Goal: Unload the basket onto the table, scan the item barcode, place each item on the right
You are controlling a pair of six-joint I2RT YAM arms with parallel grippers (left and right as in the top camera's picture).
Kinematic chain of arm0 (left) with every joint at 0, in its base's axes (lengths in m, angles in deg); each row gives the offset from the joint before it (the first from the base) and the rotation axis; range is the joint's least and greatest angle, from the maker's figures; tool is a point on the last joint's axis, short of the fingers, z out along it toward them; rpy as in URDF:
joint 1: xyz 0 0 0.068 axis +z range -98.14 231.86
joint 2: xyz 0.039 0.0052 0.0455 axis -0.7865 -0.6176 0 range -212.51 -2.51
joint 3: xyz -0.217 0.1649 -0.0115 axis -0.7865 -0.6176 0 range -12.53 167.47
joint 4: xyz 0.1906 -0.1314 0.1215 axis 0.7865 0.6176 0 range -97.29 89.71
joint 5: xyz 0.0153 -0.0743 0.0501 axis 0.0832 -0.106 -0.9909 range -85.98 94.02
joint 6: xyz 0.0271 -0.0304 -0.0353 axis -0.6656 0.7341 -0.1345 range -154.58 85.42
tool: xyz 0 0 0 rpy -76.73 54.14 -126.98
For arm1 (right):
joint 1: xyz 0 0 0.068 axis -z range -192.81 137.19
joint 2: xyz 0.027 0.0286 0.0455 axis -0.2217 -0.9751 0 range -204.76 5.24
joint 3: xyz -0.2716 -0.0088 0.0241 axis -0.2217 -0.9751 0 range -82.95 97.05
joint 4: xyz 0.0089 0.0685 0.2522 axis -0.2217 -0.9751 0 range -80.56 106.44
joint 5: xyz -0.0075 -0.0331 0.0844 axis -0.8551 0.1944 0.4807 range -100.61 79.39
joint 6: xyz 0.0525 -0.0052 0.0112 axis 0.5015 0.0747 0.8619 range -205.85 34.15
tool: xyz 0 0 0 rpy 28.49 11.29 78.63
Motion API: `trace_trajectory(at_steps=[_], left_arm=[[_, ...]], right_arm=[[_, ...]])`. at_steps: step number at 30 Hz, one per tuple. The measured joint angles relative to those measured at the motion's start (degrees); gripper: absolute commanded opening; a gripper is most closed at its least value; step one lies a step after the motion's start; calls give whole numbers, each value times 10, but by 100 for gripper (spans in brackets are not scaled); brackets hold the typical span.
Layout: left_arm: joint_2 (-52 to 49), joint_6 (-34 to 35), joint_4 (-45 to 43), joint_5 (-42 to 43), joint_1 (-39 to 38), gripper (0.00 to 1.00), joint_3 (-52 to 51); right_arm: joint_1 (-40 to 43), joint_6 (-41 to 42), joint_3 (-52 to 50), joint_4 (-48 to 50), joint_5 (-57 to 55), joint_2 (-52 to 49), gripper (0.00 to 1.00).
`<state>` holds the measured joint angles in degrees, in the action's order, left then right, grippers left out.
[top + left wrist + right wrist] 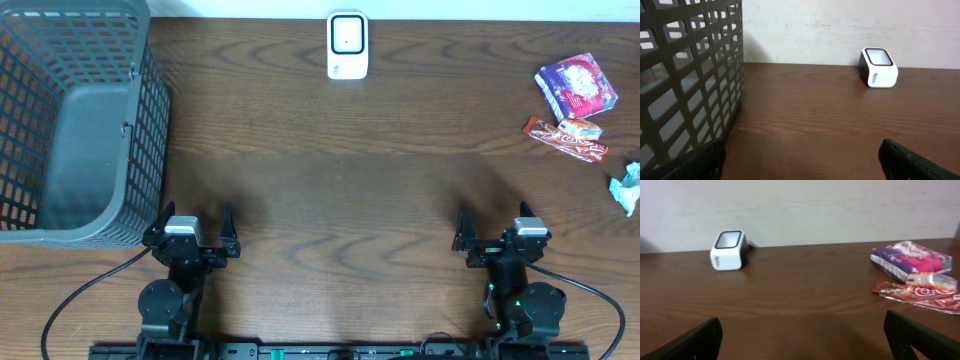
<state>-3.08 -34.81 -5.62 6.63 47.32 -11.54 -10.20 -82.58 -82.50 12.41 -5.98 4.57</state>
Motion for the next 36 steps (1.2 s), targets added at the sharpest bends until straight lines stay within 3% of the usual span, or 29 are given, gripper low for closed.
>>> trace_trajectory(at_steps=[36], left_arm=[[0,0,0,0,0,98,0]], right_arm=[[-11,-1,0,0,-19,0,99]])
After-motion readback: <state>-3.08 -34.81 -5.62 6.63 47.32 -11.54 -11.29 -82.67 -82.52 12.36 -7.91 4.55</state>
